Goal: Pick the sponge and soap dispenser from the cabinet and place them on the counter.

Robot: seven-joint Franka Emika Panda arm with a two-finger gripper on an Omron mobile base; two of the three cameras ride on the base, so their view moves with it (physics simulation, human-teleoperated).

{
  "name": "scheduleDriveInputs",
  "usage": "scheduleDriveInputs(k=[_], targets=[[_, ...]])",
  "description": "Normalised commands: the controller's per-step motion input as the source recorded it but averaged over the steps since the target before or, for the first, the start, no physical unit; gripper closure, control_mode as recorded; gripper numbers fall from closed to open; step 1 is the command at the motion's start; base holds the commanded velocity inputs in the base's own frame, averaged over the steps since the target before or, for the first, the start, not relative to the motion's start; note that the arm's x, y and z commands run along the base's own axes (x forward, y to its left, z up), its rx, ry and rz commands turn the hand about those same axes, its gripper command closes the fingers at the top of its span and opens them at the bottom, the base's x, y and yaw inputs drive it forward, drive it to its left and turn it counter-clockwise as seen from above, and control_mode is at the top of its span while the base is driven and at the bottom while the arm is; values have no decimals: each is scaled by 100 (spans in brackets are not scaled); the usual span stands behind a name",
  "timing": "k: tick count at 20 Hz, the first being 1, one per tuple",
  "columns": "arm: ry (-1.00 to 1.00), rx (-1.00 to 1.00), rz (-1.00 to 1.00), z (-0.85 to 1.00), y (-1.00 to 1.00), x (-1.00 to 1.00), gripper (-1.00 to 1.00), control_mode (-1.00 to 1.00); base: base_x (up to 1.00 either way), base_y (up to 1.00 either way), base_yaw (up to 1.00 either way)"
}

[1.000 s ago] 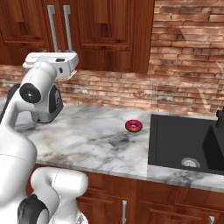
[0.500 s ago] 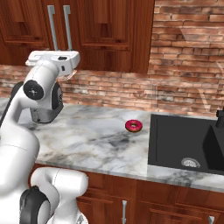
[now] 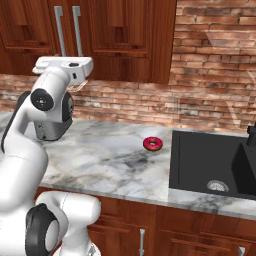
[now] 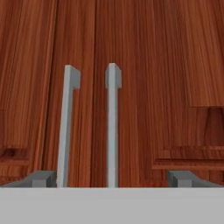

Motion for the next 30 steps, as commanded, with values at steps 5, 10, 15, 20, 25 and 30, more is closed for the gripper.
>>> scheduleDriveInputs(k=[5, 10, 15, 20, 25, 30], targets=[[0, 0, 0, 0, 0, 17, -100, -100, 0, 0, 0], [0, 0, 0, 0, 0, 19, -100, -100, 0, 0, 0], [0, 0, 0, 0, 1, 19, -100, -100, 0, 0, 0], [0, 0, 0, 0, 11, 20, -100, -100, 0, 0, 0], [0, 0, 0, 0, 12, 21, -100, -100, 0, 0, 0], [0, 0, 0, 0, 3, 19, -100, -100, 0, 0, 0]])
